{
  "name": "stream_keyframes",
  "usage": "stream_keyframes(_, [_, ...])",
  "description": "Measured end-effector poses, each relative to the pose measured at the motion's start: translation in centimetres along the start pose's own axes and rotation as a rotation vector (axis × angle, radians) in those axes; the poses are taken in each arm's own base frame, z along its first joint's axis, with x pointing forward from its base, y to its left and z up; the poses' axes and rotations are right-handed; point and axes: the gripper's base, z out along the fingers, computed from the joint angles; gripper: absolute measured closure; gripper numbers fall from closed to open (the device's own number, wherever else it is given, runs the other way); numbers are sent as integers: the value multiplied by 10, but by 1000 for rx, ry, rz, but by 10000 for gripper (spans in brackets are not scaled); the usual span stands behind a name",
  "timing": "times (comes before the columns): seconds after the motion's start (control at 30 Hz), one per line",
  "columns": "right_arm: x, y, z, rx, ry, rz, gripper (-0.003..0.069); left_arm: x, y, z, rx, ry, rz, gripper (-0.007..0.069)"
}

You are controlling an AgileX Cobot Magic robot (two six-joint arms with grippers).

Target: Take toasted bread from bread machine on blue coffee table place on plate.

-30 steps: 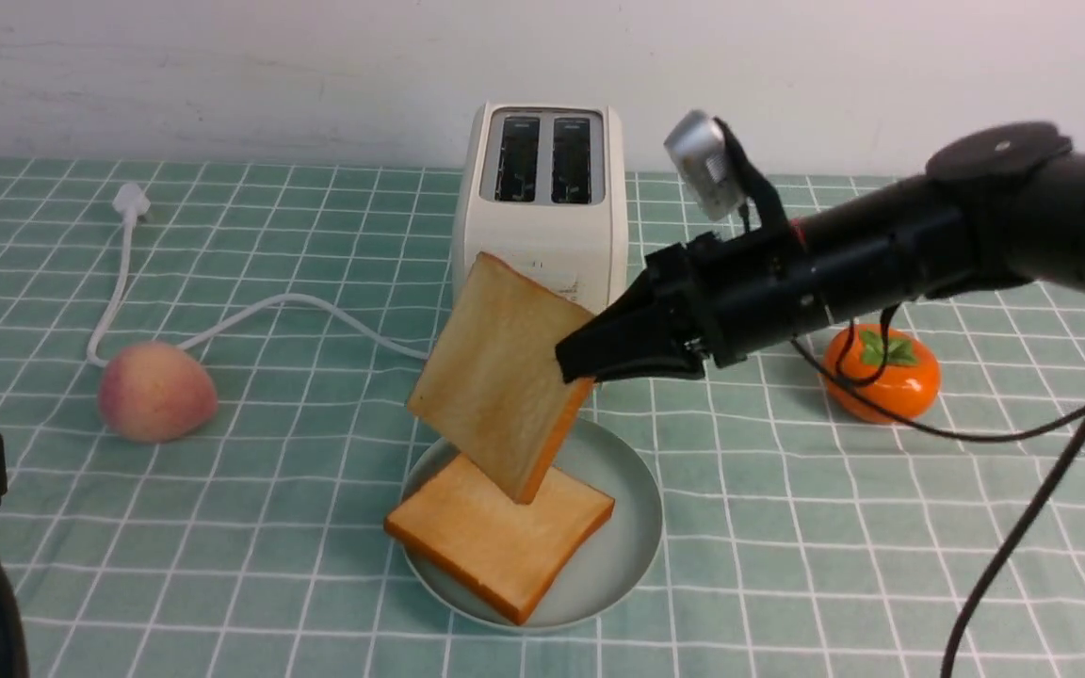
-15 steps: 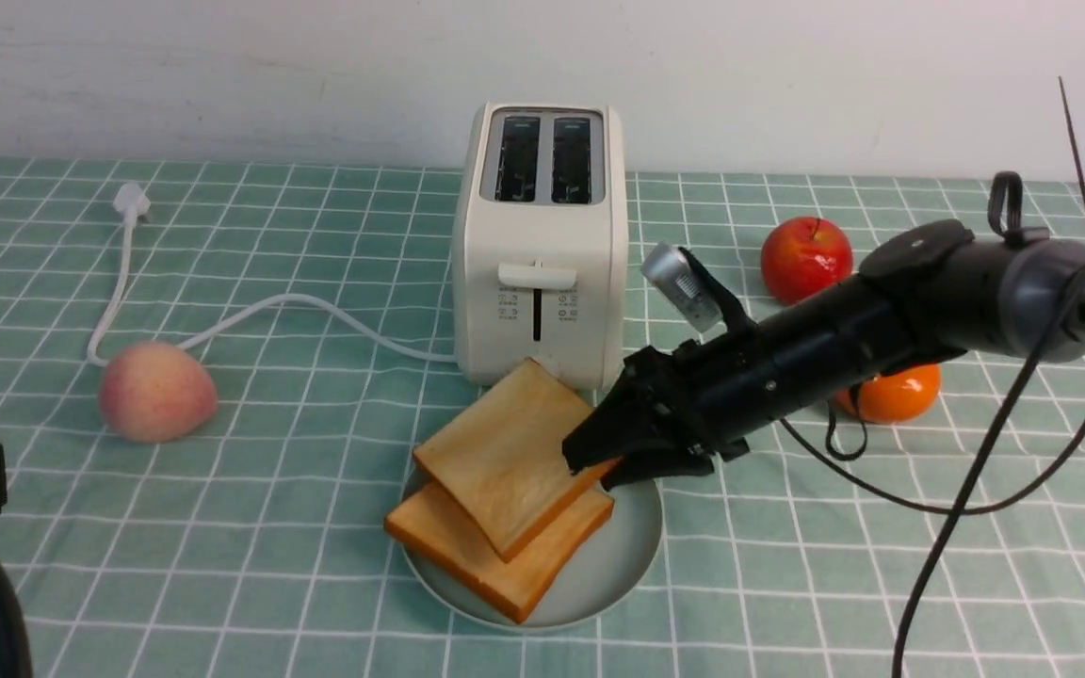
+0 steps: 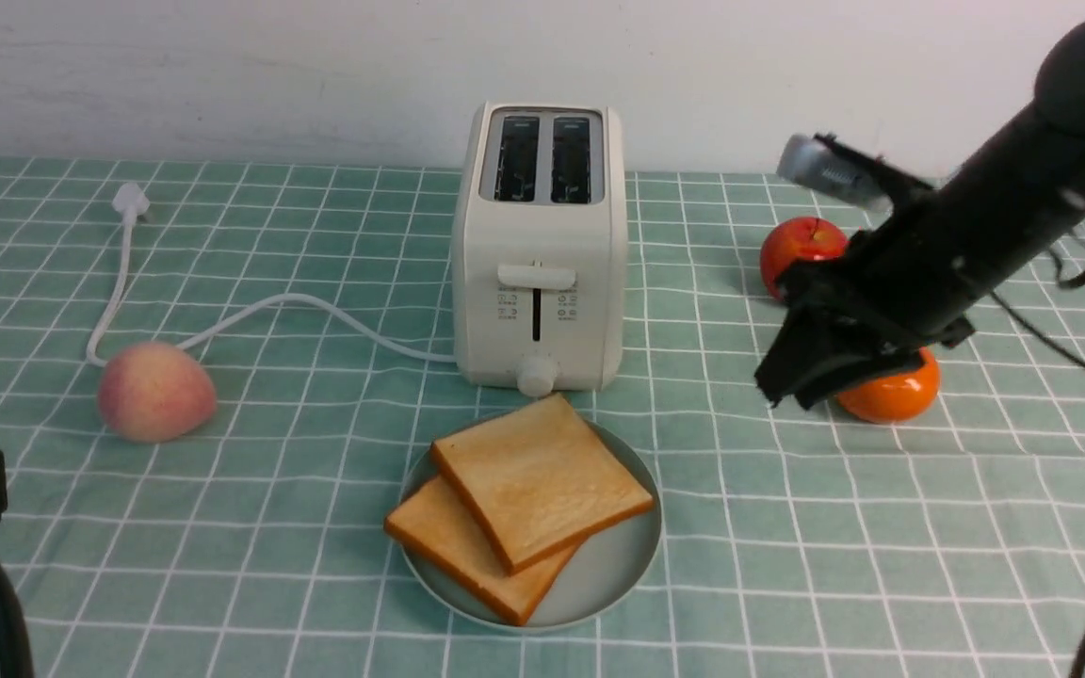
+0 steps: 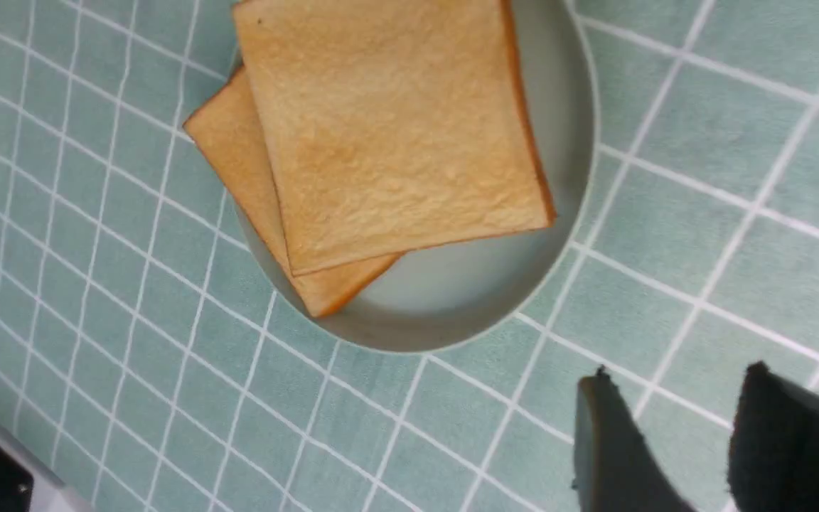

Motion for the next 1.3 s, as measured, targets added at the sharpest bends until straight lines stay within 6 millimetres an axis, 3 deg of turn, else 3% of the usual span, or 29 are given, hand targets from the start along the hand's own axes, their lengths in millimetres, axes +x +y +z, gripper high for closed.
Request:
stream_keyframes(0.03, [1, 1, -3, 6, -6, -2, 491, 0, 0, 0, 0, 0, 0, 638])
stream_keyframes(0.1, [13, 22, -51, 96, -114, -33, 620, 0, 0, 0, -2, 1, -6, 638])
stream_keyframes(0.17, [25, 35, -83, 161, -198, -43, 666, 0, 0, 0, -3, 4, -8, 638])
stream_keyframes(0.2, [28, 39, -90, 168, -217, -42, 671, 0, 0, 0, -3, 5, -8, 638])
stream_keyframes(0.23, [43, 50, -118, 227, -293, -41, 676, 1, 0, 0, -4, 13, -9, 638])
stream_keyframes(0.27, [43, 49, -118, 235, -294, -43, 676, 1, 0, 0, -4, 15, -9, 638])
stream_keyframes(0.3, [61, 62, -148, 296, -391, -41, 676, 2, 0, 0, -4, 17, -9, 638])
stream_keyframes(0.37, [86, 73, -176, 351, -507, -45, 671, 2, 1, 0, -5, 20, -10, 638])
stream_keyframes(0.47, [124, 84, -202, 400, -653, -54, 662, 5, 2, 3, -7, 31, -15, 638])
stream_keyframes(0.57, [170, 88, -213, 433, -813, -84, 657, 6, 2, 4, -9, 37, -16, 638])
stream_keyframes(0.7, [233, 85, -205, 431, -1088, -161, 654, 6, 2, 4, -9, 37, -16, 638])
stream_keyframes(0.73, [256, 80, -195, 422, -1189, -189, 652, 6, 2, 4, -9, 37, -16, 638])
stream_keyframes(0.8, [282, 70, -177, 407, -1307, -220, 651, 6, 2, 4, -9, 37, -16, 638])
stream_keyframes(0.93, [322, 47, -134, 370, -1472, -248, 648, 5, 2, 4, -8, 26, -16, 638])
stream_keyframes(1.1, [325, 26, -98, 373, -1443, -232, 641, 1, 2, 4, -1, -25, -19, 638])
stream_keyframes(1.3, [323, 22, -91, 378, -1408, -220, 635, 1, 1, -1, 5, -49, -12, 638])
